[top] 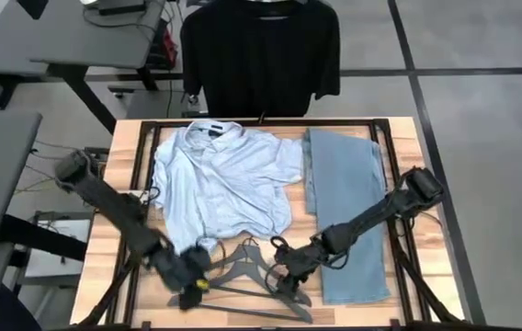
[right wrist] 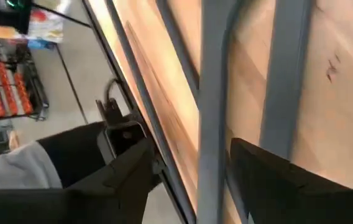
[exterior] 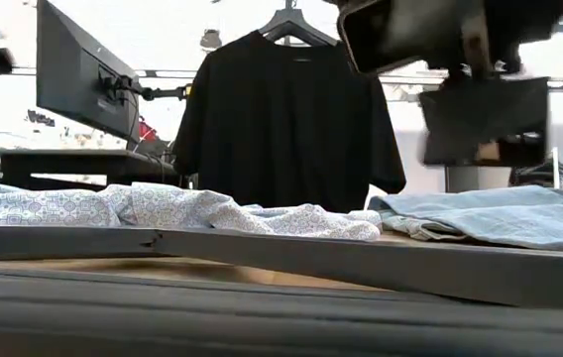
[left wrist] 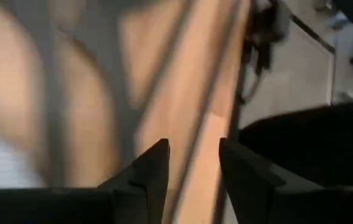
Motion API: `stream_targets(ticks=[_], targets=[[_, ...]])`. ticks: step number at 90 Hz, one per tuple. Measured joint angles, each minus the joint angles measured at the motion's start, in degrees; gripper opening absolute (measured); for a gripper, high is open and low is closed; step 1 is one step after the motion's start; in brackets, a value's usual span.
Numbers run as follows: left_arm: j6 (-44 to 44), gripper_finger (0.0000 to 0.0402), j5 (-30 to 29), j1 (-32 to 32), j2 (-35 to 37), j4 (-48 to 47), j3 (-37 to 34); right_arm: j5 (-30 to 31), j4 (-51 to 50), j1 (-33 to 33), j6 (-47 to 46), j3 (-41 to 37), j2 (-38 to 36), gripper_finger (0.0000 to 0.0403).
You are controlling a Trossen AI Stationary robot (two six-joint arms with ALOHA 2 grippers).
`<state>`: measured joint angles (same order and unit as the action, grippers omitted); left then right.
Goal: Hang clothes
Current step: Insert the blue shirt on the grey hanger
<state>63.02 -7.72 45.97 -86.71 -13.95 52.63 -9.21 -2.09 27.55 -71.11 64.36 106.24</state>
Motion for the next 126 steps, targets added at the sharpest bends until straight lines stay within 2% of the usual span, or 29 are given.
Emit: stream_targets(ticks=[21,45,66,82,93,105,115,126], targets=[[0.5,0.0123,-0.4,2.5,-9.8,-0.7,6.8,0.8,0.1,-0.4,-1.1,0.1,0.4,0.0196],[-5.5,0.0123,-1.6,3.2,-16.4,-1.3,8.6,0.7,4.5,-1.1,-4.1,0.0,3.7,0.0196],[-7.0,0.0123,-3.5,1.8,-16.5,-1.8,8.3,0.4,6.0,-2.2,-4.2,0.1,6.9,0.0197],[-6.8,0.0123,-3.5,1.9,-16.5,-2.2,8.4,-0.1,11.5,-2.1,-5.8,0.1,9.6,0.0205],[-7.0,0.0123,-3.3,2.2,-14.7,-11.1,11.9,-0.5,11.7,-2.1,-6.9,0.2,10.3,0.0205],[-9.2,0.0123,-3.6,5.5,-12.9,-20.6,17.8,-0.7,11.4,-2.1,-6.8,0.2,10.3,0.0203],[-10.8,0.0123,-3.7,9.3,-13.0,-16.8,19.0,-0.8,11.4,-2.1,-6.6,0.2,10.3,0.0203],[-10.3,0.0123,-7.2,12.4,-14.7,-16.0,19.1,-0.9,11.3,-2.2,-6.4,0.2,10.3,0.0203]])
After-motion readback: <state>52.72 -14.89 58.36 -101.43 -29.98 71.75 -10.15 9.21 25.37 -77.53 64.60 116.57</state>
